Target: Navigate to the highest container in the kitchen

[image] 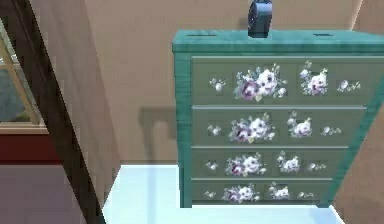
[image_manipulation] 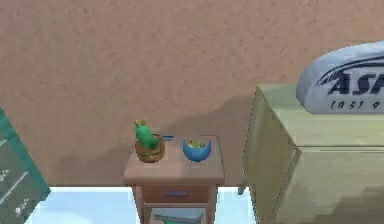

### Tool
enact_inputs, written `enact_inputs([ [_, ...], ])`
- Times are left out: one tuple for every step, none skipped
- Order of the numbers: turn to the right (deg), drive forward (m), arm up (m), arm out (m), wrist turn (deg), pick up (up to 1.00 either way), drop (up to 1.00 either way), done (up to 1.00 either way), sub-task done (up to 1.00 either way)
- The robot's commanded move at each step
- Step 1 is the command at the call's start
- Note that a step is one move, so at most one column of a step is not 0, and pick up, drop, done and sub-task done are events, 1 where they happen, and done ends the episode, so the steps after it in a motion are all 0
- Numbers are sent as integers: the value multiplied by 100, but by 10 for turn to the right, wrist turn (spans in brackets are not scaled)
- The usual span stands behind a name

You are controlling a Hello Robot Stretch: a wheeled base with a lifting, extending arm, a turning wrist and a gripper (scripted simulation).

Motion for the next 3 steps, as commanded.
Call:
enact_inputs([
  [-450, 0, 0, 0, 0, 0, 0, 0, 0],
  [-450, 0, 0, 0, 0, 0, 0, 0, 0],
  [-450, 0, 0, 0, 0, 0, 0, 0, 0],
])
